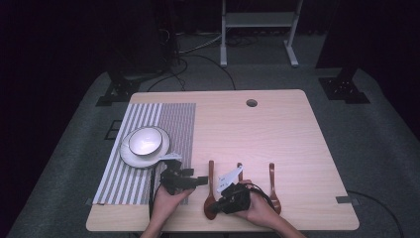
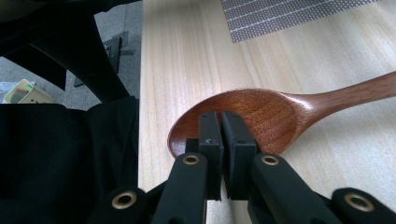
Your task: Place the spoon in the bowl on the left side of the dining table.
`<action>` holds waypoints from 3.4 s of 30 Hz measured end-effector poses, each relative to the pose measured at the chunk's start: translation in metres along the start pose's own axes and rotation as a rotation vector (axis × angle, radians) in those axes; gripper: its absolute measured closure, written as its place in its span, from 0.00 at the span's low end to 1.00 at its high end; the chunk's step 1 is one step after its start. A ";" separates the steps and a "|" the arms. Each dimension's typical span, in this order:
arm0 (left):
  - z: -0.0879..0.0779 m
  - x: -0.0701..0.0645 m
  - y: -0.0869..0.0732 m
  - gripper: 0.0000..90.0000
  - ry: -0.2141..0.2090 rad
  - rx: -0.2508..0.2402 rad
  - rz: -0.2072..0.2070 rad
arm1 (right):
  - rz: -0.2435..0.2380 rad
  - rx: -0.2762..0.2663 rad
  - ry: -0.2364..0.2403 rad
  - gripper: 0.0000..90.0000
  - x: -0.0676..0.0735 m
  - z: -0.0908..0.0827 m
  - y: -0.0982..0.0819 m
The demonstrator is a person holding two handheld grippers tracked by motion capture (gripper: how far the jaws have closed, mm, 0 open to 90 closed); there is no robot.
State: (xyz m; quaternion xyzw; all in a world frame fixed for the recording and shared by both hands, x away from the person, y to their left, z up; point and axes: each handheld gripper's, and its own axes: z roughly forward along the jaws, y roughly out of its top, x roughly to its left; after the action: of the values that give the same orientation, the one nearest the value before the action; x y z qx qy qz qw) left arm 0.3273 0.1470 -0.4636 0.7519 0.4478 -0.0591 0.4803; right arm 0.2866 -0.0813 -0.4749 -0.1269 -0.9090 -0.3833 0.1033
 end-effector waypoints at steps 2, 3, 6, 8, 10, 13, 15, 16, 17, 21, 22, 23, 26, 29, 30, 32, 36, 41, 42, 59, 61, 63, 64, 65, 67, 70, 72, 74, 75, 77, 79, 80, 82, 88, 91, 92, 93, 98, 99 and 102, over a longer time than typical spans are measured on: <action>0.003 0.000 0.003 0.10 0.013 0.007 -0.003 | -0.004 -0.002 0.000 0.97 0.000 0.000 0.000; 0.005 0.001 0.005 0.14 0.006 0.005 -0.014 | -0.007 -0.005 0.000 0.97 0.000 0.000 -0.001; 0.008 0.001 0.008 0.14 0.008 0.013 -0.016 | -0.008 -0.007 0.000 0.97 0.000 0.000 -0.001; 0.012 0.002 0.010 0.14 0.003 0.018 -0.023 | -0.011 -0.009 0.000 0.97 0.000 0.000 -0.001; 0.014 0.002 0.012 0.15 0.006 0.020 -0.029 | -0.013 -0.009 -0.002 0.97 0.000 0.000 -0.001; 0.018 0.002 0.015 0.15 0.006 0.014 -0.035 | -0.015 -0.010 -0.004 0.96 0.001 0.000 -0.002; 0.021 0.003 0.016 0.15 0.008 0.015 -0.039 | -0.017 -0.011 -0.003 0.96 0.001 0.000 -0.002; 0.022 0.003 0.016 0.15 0.010 0.018 -0.043 | -0.021 -0.010 -0.005 0.96 0.001 0.000 -0.002; 0.024 0.004 0.017 0.16 0.013 0.021 -0.042 | -0.021 -0.011 -0.005 0.96 0.001 0.000 -0.002; 0.029 0.005 0.020 0.20 0.016 0.031 -0.053 | -0.024 -0.012 -0.006 0.96 0.001 0.000 -0.002; 0.030 0.005 0.020 0.24 0.016 0.030 -0.054 | -0.025 -0.013 -0.006 0.96 0.001 0.000 -0.002; 0.031 0.005 0.021 0.24 0.016 0.032 -0.054 | -0.025 -0.013 -0.006 0.96 0.001 0.000 -0.002; 0.035 0.004 0.023 0.27 0.018 0.045 -0.050 | -0.025 -0.015 -0.006 0.96 0.001 0.000 -0.002; 0.038 0.006 0.024 0.31 0.012 0.054 -0.067 | -0.030 -0.015 -0.008 0.96 0.001 0.000 -0.002; 0.038 0.006 0.024 0.35 0.012 0.054 -0.067 | -0.031 -0.014 -0.008 0.96 0.001 0.000 -0.002; 0.039 0.008 0.024 0.38 0.009 0.055 -0.071 | -0.034 -0.015 -0.009 0.96 0.001 0.000 -0.002; 0.043 0.010 0.025 0.44 0.006 0.075 -0.075 | -0.036 -0.015 -0.007 0.96 0.001 0.000 -0.002; 0.046 0.013 0.026 0.53 -0.011 0.082 -0.088 | -0.037 -0.016 -0.008 0.96 0.001 0.000 -0.002; 0.046 0.013 0.026 0.56 -0.011 0.082 -0.088 | -0.037 -0.016 -0.008 0.96 0.001 0.000 -0.002; 0.048 0.022 0.024 0.83 -0.111 0.063 -0.164 | -0.039 -0.025 -0.006 0.89 0.003 -0.001 -0.004; 0.048 0.022 0.025 0.83 -0.115 0.061 -0.165 | -0.035 -0.025 -0.007 0.88 0.003 -0.002 -0.004; 0.046 0.023 0.025 0.85 -0.133 0.049 -0.177 | -0.022 -0.030 -0.007 0.85 0.003 -0.003 -0.006; 0.046 0.022 0.026 0.86 -0.134 0.043 -0.182 | -0.022 -0.032 -0.008 0.85 0.003 -0.004 -0.006; 0.045 0.021 0.026 0.86 -0.141 0.042 -0.187 | -0.019 -0.033 -0.009 0.83 0.003 -0.005 -0.007; 0.045 0.020 0.027 0.87 -0.148 0.043 -0.192 | -0.013 -0.035 -0.011 0.81 0.003 -0.006 -0.008; 0.043 0.017 0.029 0.89 -0.161 0.042 -0.187 | 0.009 -0.049 -0.003 0.79 0.001 -0.011 -0.011; 0.042 0.016 0.030 0.90 -0.169 0.046 -0.184 | 0.028 -0.066 -0.001 0.77 -0.001 -0.016 -0.014; 0.040 0.012 0.032 0.91 -0.177 0.042 -0.180 | 0.041 -0.082 -0.007 0.75 -0.003 -0.022 -0.017; 0.039 0.011 0.033 0.92 -0.179 0.043 -0.174 | 0.059 -0.097 -0.011 0.73 -0.005 -0.028 -0.020; 0.037 0.006 0.035 0.92 -0.174 0.043 -0.161 | 0.069 -0.111 -0.014 0.69 -0.007 -0.033 -0.023; 0.035 0.004 0.038 0.93 -0.175 0.046 -0.151 | 0.075 -0.112 -0.015 0.68 -0.007 -0.034 -0.024; 0.034 0.003 0.039 0.93 -0.172 0.049 -0.145 | 0.086 -0.120 -0.017 0.67 -0.008 -0.038 -0.026; 0.033 0.001 0.041 0.93 -0.162 0.055 -0.131 | 0.091 -0.127 -0.023 0.65 -0.009 -0.041 -0.028; 0.029 0.000 0.047 0.93 -0.155 0.065 -0.111 | 0.117 -0.146 -0.032 0.63 -0.010 -0.051 -0.034; 0.027 -0.002 0.051 0.93 -0.150 0.062 -0.103 | 0.130 -0.155 -0.037 0.63 -0.010 -0.056 -0.037; 0.026 -0.002 0.052 0.93 -0.149 0.065 -0.099 | 0.133 -0.159 -0.039 0.62 -0.010 -0.058 -0.038; 0.025 -0.002 0.054 0.93 -0.148 0.066 -0.094 | 0.134 -0.160 -0.040 0.62 -0.010 -0.059 -0.038; 0.019 -0.004 0.060 0.93 -0.136 0.068 -0.070 | 0.150 -0.173 -0.056 0.61 -0.010 -0.068 -0.042; 0.019 -0.005 0.061 0.93 -0.135 0.067 -0.072 | 0.152 -0.175 -0.058 0.61 -0.010 -0.070 -0.043; 0.016 -0.005 0.064 0.93 -0.120 0.066 -0.061 | 0.159 -0.177 -0.065 0.60 -0.009 -0.075 -0.044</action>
State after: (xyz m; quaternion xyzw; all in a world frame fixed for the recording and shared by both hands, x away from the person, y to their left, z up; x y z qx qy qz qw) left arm 0.3764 0.1226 -0.4267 0.7485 0.4388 -0.1333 0.4790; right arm 0.2885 -0.1665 -0.4559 -0.2195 -0.8617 -0.4481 0.0923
